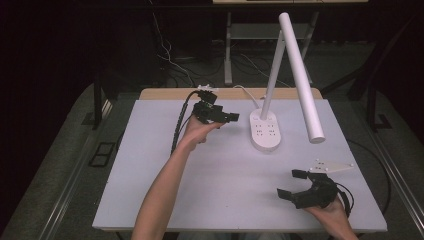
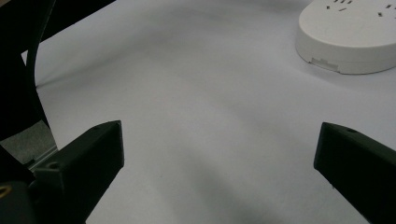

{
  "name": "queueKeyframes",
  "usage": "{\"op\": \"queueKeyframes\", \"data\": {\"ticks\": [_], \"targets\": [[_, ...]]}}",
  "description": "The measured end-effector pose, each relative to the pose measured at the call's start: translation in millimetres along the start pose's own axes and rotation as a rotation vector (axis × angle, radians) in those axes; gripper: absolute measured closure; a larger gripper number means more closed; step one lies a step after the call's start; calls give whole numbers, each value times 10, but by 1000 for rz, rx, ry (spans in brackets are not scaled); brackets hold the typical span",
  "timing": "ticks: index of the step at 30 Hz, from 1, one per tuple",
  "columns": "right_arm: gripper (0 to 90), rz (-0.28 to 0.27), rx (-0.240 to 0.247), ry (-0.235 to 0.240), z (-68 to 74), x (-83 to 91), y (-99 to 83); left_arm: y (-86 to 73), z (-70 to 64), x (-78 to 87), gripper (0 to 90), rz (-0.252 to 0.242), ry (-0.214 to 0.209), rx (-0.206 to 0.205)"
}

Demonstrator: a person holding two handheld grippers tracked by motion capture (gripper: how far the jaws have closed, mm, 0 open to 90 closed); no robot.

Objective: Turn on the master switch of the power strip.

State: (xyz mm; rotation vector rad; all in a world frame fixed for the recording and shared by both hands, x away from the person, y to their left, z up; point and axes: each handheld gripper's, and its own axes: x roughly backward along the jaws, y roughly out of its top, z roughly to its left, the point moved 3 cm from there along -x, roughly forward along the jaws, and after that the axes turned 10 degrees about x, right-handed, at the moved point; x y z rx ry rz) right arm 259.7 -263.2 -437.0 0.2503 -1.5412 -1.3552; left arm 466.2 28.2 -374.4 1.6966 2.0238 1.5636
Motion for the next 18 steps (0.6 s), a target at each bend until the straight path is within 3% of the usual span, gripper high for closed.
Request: {"op": "queueKeyframes", "data": {"ticks": [4, 18], "targets": [[12, -1, -2, 0, 0, -1, 1, -59, 8, 154, 0, -2, -15, -1], [12, 0, 1, 2, 10, -7, 5, -344, -2, 693, 0, -52, 4, -26]]}}
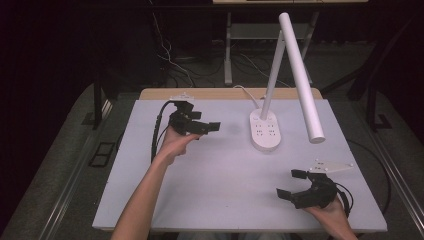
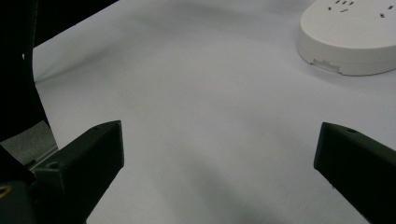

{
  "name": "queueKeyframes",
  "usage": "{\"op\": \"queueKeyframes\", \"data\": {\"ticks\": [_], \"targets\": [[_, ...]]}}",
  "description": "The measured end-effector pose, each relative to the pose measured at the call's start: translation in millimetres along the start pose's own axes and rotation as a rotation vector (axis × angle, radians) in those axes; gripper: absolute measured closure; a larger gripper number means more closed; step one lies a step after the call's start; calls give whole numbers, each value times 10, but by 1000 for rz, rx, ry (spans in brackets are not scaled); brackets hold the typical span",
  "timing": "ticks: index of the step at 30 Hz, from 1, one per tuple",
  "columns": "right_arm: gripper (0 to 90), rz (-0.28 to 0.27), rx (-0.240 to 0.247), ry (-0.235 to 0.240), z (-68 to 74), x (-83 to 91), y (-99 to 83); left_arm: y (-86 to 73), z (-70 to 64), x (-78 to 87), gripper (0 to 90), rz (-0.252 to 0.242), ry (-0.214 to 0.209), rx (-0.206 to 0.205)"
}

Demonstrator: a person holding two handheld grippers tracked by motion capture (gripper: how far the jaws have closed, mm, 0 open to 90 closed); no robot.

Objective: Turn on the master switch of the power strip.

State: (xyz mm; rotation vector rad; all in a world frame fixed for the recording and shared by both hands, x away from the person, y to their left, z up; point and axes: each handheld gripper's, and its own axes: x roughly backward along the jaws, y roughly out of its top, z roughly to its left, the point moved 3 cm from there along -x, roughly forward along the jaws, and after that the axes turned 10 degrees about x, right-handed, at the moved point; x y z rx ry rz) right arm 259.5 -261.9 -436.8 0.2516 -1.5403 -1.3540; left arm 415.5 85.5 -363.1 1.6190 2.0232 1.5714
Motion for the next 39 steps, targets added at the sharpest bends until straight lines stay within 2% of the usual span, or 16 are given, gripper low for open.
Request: {"op": "queueKeyframes", "data": {"ticks": [7, 12, 17, 22, 35, 39], "targets": [[11, -3, 3, -1, 5, -4, 5, -239, -14, 205, 0, -21, -3, -3], [12, -3, 3, -2, 20, -9, 14, -387, -79, 347, 0, -34, 1, -26], [11, -9, 3, -2, 21, -8, 15, -594, -113, 466, 0, -49, -5, -32], [11, -14, 0, -2, 21, -4, 15, -769, -128, 521, 0, -43, 9, -41], [12, -16, -7, 1, 33, -10, 14, -1213, -151, 625, 0, -9, -2, -41], [11, -14, -9, -2, 29, -13, 12, -1302, -146, 630, 0, -11, -9, -28]]}}
